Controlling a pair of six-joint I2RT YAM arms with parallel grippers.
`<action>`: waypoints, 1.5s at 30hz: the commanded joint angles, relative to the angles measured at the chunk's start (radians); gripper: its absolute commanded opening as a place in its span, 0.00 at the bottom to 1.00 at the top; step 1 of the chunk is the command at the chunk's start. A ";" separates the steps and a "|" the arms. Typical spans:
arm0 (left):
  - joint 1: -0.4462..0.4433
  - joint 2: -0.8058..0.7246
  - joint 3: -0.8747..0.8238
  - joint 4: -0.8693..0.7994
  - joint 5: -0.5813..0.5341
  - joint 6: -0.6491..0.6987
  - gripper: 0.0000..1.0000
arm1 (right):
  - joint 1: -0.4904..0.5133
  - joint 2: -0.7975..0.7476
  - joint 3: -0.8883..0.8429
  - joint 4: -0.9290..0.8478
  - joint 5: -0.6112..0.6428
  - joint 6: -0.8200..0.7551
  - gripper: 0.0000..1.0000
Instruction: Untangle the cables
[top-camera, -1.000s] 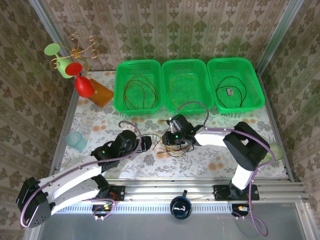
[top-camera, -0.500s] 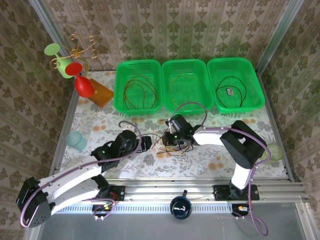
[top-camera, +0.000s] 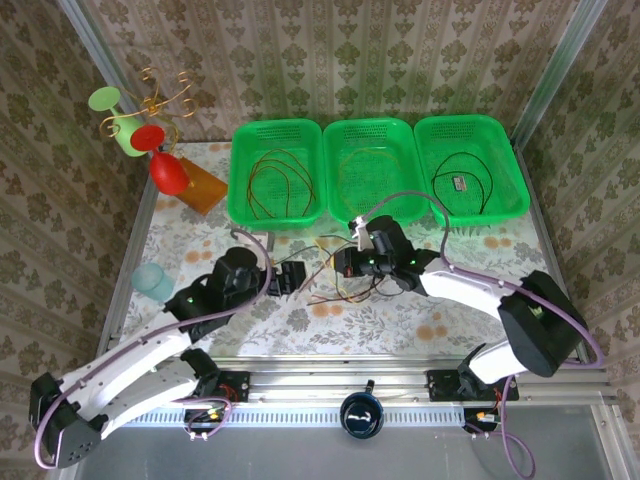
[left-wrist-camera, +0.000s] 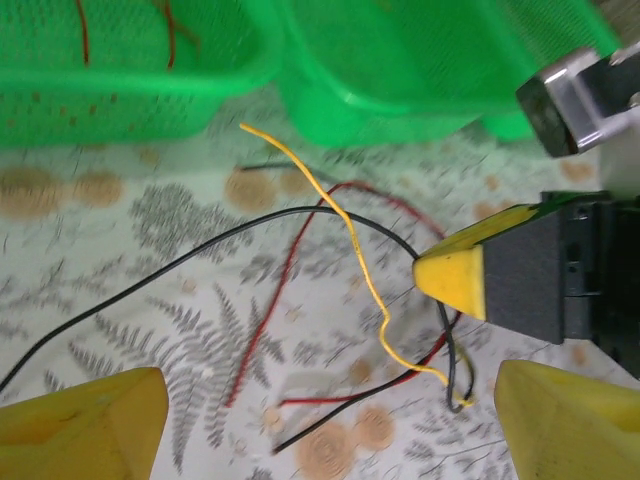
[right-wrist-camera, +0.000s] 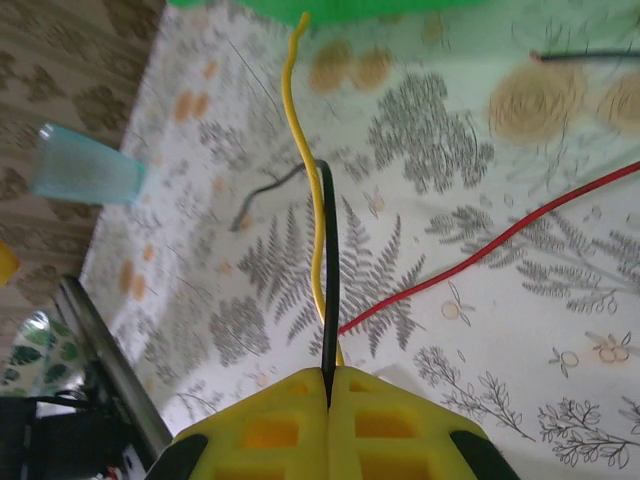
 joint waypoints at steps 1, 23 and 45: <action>0.006 -0.007 0.017 0.039 0.085 0.019 0.85 | -0.025 -0.080 0.009 0.017 -0.033 0.015 0.00; -0.051 0.360 -0.125 0.590 0.097 -0.339 0.85 | -0.125 -0.136 -0.018 0.043 -0.107 0.040 0.00; -0.119 0.725 -0.050 1.090 0.067 -0.395 0.00 | -0.161 -0.264 -0.036 -0.012 -0.098 0.034 0.00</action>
